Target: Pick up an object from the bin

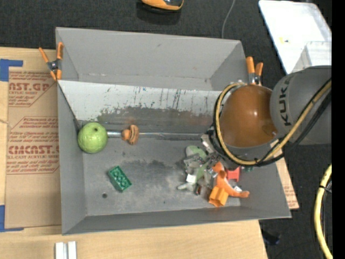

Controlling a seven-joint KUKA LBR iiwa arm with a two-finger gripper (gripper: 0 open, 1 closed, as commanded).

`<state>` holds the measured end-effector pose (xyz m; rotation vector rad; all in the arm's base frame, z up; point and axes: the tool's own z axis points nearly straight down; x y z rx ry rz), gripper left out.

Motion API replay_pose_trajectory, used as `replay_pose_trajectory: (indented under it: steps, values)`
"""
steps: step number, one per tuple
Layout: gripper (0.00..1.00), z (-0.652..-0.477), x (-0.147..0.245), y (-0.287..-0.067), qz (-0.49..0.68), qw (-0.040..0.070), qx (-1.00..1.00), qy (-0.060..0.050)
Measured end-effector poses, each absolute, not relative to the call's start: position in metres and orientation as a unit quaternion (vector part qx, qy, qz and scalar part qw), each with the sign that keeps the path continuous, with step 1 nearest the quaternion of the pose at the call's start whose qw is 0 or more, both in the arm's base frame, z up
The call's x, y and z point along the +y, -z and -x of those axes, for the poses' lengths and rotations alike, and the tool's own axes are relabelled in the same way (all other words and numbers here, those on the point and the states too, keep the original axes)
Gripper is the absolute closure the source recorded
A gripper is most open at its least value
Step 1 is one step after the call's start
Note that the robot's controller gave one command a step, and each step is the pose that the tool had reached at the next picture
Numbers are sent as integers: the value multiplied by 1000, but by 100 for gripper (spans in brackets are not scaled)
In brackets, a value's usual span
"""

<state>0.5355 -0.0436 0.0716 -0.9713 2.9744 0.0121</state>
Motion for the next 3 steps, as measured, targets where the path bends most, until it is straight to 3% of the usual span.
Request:
replay_pose_trajectory:
  steps: [1, 2, 3]
  values:
    - [100, -535, -44, -72, 310, 6, 951, -4]
    - [100, -534, -47, -128, 317, 3, 949, -5]
    - [100, -529, -43, -210, 315, 3, 949, -6]
